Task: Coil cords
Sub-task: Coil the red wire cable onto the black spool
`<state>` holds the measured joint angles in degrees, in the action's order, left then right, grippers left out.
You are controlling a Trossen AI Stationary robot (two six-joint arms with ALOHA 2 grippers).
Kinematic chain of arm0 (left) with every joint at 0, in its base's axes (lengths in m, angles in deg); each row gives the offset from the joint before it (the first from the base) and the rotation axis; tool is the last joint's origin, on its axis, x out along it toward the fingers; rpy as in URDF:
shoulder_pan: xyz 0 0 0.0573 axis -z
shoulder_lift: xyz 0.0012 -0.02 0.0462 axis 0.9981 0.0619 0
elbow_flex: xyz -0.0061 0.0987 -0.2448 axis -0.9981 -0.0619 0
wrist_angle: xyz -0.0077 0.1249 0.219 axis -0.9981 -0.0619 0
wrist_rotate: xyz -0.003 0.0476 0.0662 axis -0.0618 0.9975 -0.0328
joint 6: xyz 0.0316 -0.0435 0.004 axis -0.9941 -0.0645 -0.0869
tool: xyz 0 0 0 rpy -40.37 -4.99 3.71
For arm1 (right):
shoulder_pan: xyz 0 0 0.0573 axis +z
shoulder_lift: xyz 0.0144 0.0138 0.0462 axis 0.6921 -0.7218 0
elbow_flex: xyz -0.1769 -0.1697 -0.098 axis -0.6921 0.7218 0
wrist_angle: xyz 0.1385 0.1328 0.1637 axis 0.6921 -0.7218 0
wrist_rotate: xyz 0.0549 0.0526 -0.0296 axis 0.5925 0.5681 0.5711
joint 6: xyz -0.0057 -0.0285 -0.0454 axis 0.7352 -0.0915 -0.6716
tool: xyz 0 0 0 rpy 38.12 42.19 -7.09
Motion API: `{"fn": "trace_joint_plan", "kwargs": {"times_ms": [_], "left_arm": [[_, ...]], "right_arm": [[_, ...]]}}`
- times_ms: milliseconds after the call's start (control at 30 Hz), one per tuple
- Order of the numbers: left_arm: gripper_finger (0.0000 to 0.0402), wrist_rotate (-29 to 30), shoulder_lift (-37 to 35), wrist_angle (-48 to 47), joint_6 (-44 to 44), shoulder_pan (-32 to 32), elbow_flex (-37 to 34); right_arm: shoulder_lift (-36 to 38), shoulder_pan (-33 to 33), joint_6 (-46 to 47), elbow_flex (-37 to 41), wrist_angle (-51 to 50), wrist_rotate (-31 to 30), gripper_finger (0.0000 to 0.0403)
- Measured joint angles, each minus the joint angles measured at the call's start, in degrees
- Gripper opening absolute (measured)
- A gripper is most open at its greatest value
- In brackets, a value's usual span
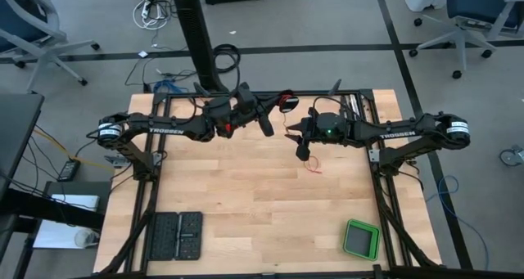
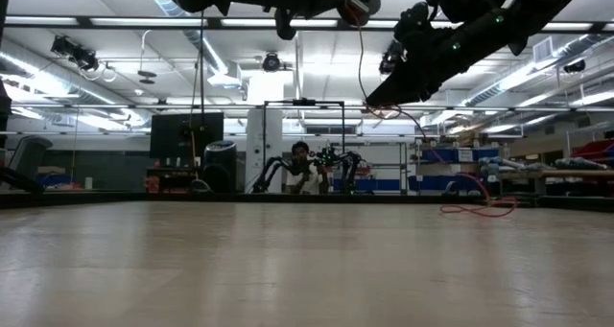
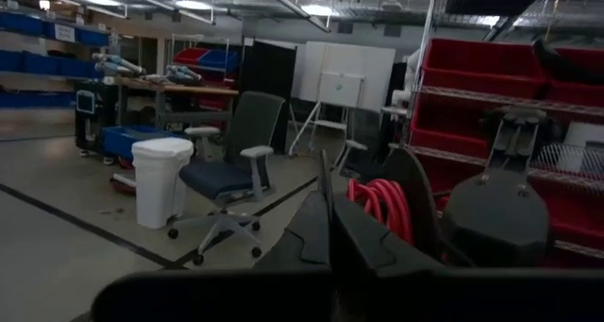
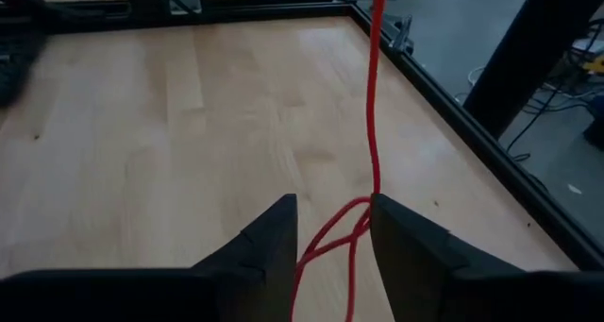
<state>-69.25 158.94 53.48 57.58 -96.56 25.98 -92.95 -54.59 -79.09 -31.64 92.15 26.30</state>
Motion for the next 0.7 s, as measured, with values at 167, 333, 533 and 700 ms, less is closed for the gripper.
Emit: {"fn": "trace_joint_plan", "kwargs": {"times_ms": [167,333,533,700], "left_arm": [[0.0001,0.0,0.0,1.6,0.0,0.0,0.0],[0.0001,0.0,0.0,3.0,0.0,0.0,0.0],[0.0001,0.0,0.0,2.4,0.0,0.0,0.0],[0.0001,0.0,0.0,1.4,-0.5,0.0,0.0]], "right_arm": [[0.0,0.0,-0.1,0.0,-0.3,-1.1,0.0116],[0.0,-0.8,-0.6,0.0,-2.2,-2.1,0.0043],[0.0,-1.9,-1.3,0.0,-5.7,-3.9,0.0007],[0.6,-1.9,-2.2,0.0,-11.9,-8.4,0.0003]]}}
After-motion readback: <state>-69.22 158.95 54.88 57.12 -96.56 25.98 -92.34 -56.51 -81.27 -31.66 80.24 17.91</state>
